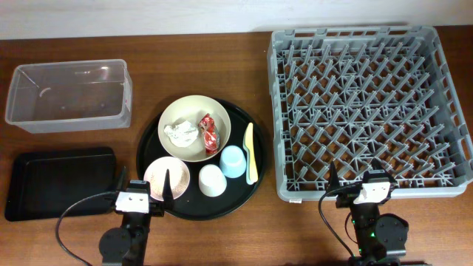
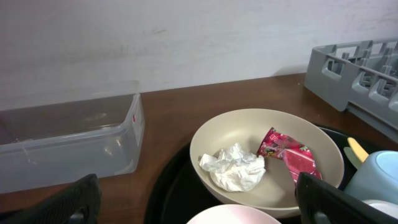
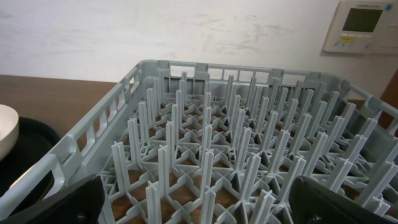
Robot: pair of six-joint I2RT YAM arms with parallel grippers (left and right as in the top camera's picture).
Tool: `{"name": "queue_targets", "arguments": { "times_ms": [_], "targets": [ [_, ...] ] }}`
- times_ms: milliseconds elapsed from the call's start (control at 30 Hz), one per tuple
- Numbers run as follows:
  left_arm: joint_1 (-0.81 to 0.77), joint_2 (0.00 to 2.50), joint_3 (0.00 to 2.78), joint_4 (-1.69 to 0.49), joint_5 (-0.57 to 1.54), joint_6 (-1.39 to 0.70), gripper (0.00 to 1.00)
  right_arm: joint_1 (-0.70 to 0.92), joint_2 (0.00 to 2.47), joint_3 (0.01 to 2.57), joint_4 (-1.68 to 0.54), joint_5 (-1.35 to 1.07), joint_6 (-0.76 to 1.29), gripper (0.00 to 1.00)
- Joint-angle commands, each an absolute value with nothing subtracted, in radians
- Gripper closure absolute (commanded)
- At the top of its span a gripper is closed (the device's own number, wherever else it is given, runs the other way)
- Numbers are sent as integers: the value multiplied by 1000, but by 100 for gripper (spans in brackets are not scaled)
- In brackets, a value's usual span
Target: Sort waste into correct bins and load items into the dishwasher rack
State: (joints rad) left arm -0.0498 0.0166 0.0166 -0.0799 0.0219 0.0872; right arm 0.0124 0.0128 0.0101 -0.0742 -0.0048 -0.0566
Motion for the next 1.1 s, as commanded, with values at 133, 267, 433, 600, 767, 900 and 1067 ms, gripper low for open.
{"name": "queue_targets", "arguments": {
  "times_ms": [133, 267, 433, 600, 767, 900, 1067],
  "targets": [
    [-54, 6, 9, -79, 19, 104, 1, 4, 6, 6, -78, -14, -56, 2],
    [-54, 6, 10, -33, 99, 103, 1, 4, 6, 6, -79, -14, -56, 2],
    [-54, 7, 150, -105, 215, 102, 1, 4, 6, 6, -79, -14, -56, 2],
    [-54, 119, 430, -225, 215, 103, 1, 4, 6, 6, -78, -14, -56, 2],
    [-54, 463, 799, -404, 247, 108, 1, 4, 6, 6, -78, -14, -56, 2],
    [-54, 811, 1203, -706, 247, 150, 1, 4, 6, 6, -79, -14, -56, 2],
    [-54, 1205, 1669, -1013, 277, 158, 1, 4, 6, 6, -79, -14, -56, 2]
  ]
}}
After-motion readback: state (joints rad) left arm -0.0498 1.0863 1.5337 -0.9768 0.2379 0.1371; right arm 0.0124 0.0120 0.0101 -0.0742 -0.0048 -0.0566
